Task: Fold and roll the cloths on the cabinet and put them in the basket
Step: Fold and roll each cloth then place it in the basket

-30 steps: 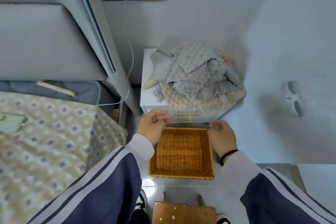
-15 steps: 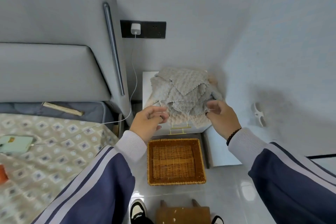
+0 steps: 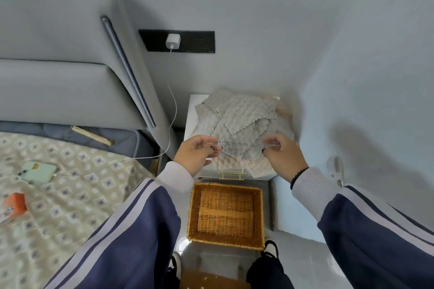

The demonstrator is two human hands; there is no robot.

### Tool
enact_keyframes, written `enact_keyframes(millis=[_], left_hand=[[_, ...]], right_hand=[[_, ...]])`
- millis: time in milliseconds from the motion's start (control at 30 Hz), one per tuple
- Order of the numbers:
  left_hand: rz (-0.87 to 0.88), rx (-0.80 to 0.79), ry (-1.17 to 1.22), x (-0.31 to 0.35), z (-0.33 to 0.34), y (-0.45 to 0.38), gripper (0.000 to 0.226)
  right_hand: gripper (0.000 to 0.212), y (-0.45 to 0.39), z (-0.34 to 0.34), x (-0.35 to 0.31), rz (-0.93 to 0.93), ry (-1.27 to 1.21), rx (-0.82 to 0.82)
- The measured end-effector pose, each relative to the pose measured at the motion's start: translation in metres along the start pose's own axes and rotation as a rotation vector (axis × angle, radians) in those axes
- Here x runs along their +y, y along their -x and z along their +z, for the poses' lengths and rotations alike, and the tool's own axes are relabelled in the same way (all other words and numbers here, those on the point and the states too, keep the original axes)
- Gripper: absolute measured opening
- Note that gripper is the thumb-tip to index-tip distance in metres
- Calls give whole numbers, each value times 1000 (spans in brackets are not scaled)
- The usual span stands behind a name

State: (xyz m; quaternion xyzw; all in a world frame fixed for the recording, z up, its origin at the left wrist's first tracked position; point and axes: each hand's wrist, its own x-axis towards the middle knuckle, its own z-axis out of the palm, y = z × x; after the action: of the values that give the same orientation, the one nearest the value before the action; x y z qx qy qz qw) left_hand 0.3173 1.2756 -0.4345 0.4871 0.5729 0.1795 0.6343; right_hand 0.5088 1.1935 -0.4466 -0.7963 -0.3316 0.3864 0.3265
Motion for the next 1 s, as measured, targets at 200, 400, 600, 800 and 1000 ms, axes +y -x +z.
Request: enact_keyframes(millis=[200, 400, 600, 800, 1000], left_hand=[[-12, -20, 24, 27, 28, -15, 26], [8, -125, -29, 48, 3, -76, 26], [-27, -189, -97, 47, -29, -132, 27], [-54, -132, -74, 28, -23, -170, 27], [30, 23, 19, -12, 17, -226, 32]], right_hand=[[23, -28, -18, -7, -5, -14, -24], [24, -60, 2, -23, 57, -68, 77], [24, -90, 38, -35, 107, -114, 209], [27, -132, 46, -26, 26, -79, 147], [28, -187, 41, 11, -102, -43, 195]])
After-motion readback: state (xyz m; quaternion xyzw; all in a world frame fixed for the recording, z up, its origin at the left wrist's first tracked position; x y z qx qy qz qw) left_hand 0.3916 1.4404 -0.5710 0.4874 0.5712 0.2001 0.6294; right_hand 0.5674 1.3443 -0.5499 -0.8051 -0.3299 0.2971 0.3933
